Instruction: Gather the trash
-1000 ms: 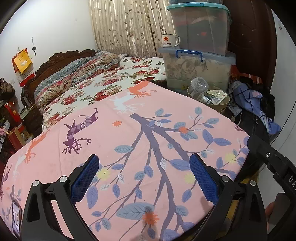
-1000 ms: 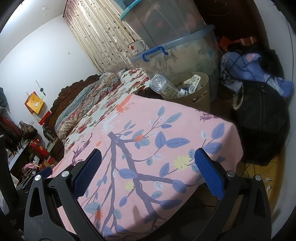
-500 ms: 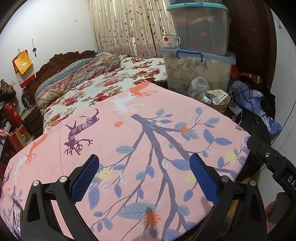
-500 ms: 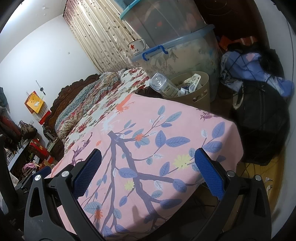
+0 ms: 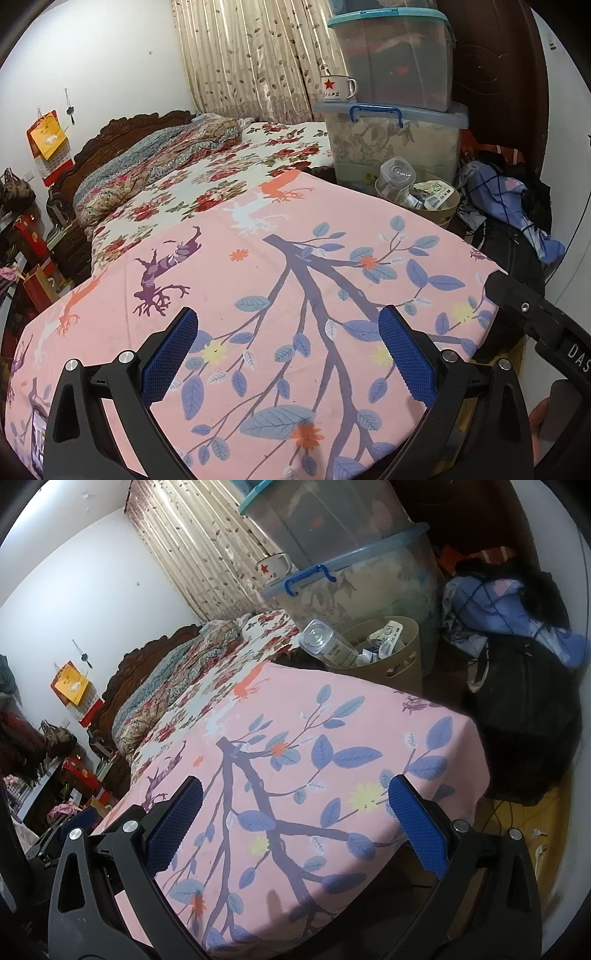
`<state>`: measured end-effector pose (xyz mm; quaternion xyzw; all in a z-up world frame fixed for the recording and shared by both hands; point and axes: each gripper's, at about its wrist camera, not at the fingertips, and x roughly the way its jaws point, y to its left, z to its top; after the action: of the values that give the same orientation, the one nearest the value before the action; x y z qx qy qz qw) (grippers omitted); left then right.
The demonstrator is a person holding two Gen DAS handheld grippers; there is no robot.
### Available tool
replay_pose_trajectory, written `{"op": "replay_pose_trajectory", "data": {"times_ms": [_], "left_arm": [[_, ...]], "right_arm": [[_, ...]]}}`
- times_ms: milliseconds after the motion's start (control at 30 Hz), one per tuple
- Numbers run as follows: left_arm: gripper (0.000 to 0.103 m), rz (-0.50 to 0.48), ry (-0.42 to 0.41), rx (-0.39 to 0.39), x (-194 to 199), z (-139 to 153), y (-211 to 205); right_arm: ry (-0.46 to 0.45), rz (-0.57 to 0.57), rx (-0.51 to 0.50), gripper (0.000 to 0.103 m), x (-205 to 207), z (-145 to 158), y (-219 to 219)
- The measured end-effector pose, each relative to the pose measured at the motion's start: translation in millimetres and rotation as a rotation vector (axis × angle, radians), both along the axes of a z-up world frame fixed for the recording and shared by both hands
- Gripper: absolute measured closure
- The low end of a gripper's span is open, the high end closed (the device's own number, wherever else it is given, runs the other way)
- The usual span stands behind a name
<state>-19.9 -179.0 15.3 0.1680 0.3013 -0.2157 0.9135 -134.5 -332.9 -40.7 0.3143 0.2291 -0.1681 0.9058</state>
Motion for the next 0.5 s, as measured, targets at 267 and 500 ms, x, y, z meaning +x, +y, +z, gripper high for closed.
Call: {"op": "replay_pose_trajectory", "data": {"times_ms": [267, 500], "left_arm": [[0.009, -0.010, 0.011, -0.008, 0.9, -0.3, 2.9], [0.009, -0.003, 0.025, -0.016, 4.4, 0.5, 6.5]], "right_arm": [[0.007, 0.005, 0.000, 0.004, 0.7, 1.4, 3.5], [0.008, 0.013, -0.004, 0.004, 1.5, 3.1, 5.2]]}}
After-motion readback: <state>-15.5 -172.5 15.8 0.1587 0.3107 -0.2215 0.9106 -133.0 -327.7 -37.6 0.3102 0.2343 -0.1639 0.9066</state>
